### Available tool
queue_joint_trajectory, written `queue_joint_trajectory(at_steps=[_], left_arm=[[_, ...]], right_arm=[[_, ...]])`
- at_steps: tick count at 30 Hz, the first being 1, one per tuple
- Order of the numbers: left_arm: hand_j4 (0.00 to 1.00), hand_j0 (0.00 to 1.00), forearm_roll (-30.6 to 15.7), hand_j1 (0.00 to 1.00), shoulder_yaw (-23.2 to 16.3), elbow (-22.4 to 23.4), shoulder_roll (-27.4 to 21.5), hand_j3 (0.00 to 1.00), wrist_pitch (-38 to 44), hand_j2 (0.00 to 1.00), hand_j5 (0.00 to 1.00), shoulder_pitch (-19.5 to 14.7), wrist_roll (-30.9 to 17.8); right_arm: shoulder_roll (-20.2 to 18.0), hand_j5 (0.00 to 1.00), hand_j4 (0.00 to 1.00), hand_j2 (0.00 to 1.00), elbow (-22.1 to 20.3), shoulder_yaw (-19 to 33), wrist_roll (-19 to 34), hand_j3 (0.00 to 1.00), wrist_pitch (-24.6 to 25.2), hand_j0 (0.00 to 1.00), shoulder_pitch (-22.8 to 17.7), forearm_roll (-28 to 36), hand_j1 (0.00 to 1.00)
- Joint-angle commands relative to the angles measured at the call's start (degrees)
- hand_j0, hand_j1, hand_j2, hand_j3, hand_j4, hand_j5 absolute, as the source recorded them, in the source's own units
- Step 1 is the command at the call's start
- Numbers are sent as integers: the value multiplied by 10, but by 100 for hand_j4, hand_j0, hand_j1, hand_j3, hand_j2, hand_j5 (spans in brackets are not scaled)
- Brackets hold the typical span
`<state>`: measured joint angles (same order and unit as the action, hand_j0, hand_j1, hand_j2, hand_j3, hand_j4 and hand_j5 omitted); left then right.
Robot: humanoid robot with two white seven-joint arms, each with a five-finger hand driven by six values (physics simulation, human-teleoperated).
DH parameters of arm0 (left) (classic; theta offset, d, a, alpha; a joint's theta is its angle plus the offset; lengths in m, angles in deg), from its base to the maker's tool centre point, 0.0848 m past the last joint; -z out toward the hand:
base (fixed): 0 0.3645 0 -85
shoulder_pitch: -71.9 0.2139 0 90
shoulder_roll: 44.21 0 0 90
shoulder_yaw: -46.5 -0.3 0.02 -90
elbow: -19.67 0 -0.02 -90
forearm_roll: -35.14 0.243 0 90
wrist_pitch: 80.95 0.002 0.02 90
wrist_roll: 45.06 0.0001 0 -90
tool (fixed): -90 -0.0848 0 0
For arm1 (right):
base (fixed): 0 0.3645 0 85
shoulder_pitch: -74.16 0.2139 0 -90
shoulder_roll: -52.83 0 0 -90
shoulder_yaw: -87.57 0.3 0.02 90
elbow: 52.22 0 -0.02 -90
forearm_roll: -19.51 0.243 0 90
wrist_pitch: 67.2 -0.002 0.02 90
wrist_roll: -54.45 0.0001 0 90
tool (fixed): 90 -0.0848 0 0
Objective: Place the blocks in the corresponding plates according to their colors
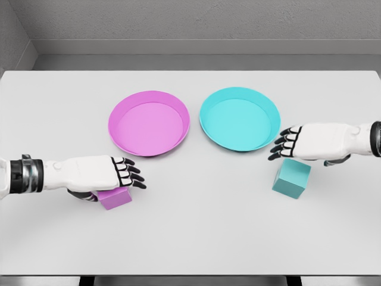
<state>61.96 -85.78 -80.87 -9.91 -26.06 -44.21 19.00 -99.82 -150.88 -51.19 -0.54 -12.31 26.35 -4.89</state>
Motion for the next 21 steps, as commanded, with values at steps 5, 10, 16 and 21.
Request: queue_joint_trajectory(at_steps=[5,10,16,21], left_arm=[[86,86,-3,86,-1,-1,0,86,1,86,86,0,0],[71,71,-3,71,0,0,0,71,1,71,71,1,0],[51,51,-3,51,-5,1,-1,51,1,51,51,1,-3],[44,44,-3,44,-9,0,-1,44,1,44,44,-1,-3]], right_arm=[[4,100,100,100,-4,-37,0,100,1,100,-1,1,100],[3,100,100,100,-5,-56,0,100,1,100,-2,1,100],[4,100,100,100,-4,-76,0,100,1,100,-3,0,100],[24,96,96,96,0,-70,0,96,1,96,-3,0,96]])
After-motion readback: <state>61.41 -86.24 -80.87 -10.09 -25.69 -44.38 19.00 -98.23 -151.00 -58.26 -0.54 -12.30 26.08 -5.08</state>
